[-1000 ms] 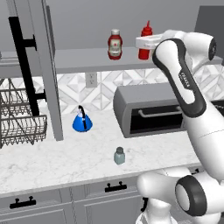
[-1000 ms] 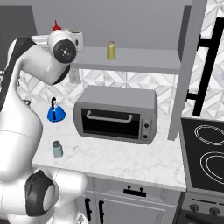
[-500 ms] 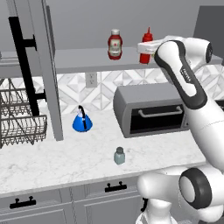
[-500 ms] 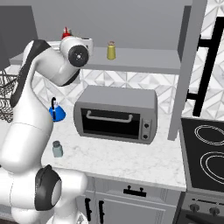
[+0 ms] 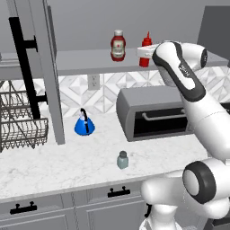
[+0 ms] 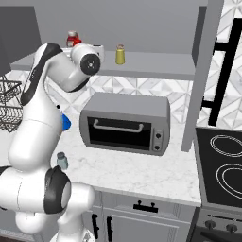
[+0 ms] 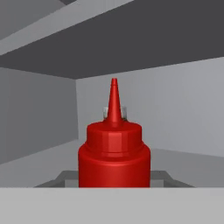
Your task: Put the shaker and condiment bottle from the counter next to their counterparts in the cabinet.
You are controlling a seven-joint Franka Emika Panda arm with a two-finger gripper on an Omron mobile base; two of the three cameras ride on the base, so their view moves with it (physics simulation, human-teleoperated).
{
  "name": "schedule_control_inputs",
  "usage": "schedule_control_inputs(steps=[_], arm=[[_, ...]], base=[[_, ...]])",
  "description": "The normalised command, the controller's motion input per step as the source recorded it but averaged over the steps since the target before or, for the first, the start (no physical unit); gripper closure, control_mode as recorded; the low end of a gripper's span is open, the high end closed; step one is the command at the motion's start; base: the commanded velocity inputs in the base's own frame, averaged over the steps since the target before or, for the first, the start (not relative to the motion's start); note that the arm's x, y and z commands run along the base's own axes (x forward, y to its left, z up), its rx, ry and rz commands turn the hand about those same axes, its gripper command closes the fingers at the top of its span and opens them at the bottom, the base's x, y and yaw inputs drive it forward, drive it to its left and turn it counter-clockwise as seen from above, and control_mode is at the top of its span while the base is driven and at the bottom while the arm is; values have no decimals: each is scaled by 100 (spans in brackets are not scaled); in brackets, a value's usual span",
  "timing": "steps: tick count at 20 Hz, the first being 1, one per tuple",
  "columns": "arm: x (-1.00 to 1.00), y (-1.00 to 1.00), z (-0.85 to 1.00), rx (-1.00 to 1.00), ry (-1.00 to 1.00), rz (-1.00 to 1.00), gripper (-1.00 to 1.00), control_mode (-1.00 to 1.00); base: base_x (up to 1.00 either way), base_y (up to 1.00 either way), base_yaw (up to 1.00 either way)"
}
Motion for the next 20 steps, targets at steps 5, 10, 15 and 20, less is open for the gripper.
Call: schedule_control_inputs(steps=[5,10,15,20], arm=[[23,0,0,0,0,0,100,-100],[10,0,0,0,-1,0,100,-100],[17,0,0,0,-1,0,100,-100],[15,0,0,0,-1,0,100,-100]], base=[[0,0,0],[0,0,0],[0,0,0],[0,0,0]])
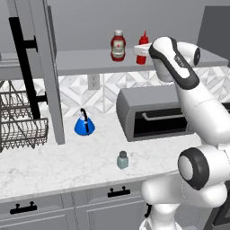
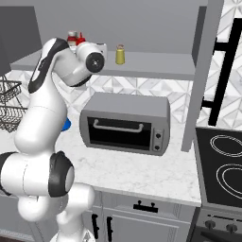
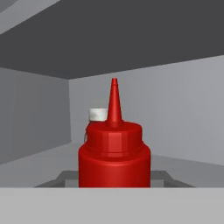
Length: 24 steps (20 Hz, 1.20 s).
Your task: Put the shaker and condiment bottle from the counter next to their counterparts in the cabinet.
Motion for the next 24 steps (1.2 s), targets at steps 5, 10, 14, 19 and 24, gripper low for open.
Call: schedule_control_inputs(steps=[5,10,14,19,24], arm=[[6,2,0,0,-1,0,100,-100],[4,11,-1,0,0,0,100,-100],[8,12,0,0,0,0,100,-100],[31,6,-4,0,0,0,100,-100],[45,0,-27,0,-3,0,100,-100]], base=[[0,0,0],[0,0,0],[0,0,0],[0,0,0],[0,0,0]])
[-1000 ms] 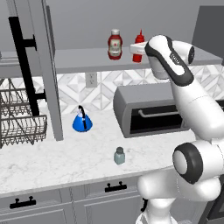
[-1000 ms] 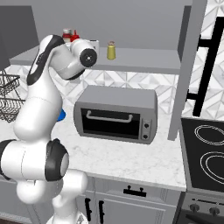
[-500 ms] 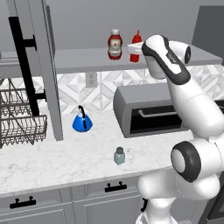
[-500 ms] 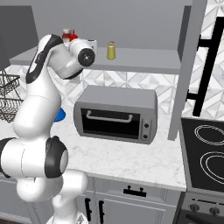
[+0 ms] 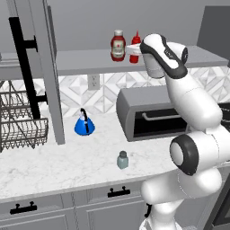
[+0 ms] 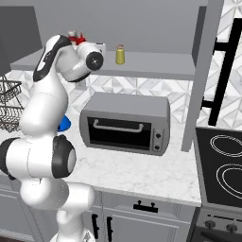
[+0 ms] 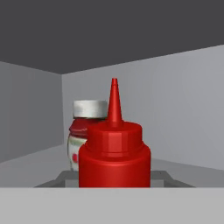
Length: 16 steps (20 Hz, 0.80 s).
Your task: Put the shaker and condiment bottle from the counter next to their counterparts in the cabinet.
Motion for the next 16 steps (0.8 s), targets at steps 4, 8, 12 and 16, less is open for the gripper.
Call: schedule_control_inputs(steps=[4,8,12,16], arm=[[23,0,-35,0,-3,0,100,-100],[21,0,-16,0,-2,0,100,-100],[24,0,-4,0,-1,0,100,-100],[13,0,-12,0,-2,0,100,-100]], base=[[0,0,0],[0,0,0],[0,0,0],[0,0,0]])
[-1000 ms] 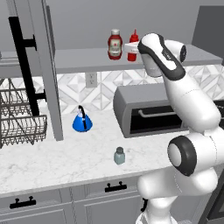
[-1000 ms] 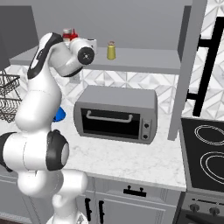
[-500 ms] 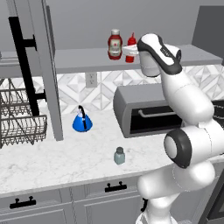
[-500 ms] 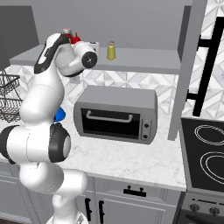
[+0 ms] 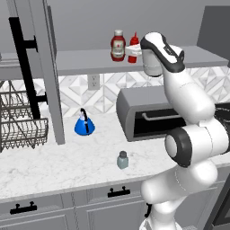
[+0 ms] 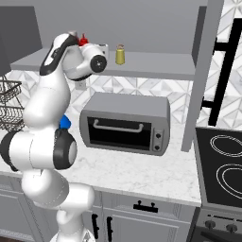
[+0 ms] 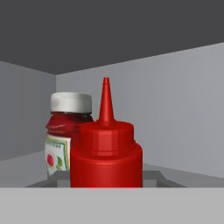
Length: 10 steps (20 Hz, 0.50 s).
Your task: Put the shaker and condiment bottle from the counter next to their counterparts in the cabinet.
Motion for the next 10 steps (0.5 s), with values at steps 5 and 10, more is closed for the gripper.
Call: schedule_control_inputs(steps=[5,10], arm=[[3,0,-28,0,-2,0,-100,-100],[3,0,-16,0,-1,0,-100,-100]], base=[[0,0,0],[0,0,0]])
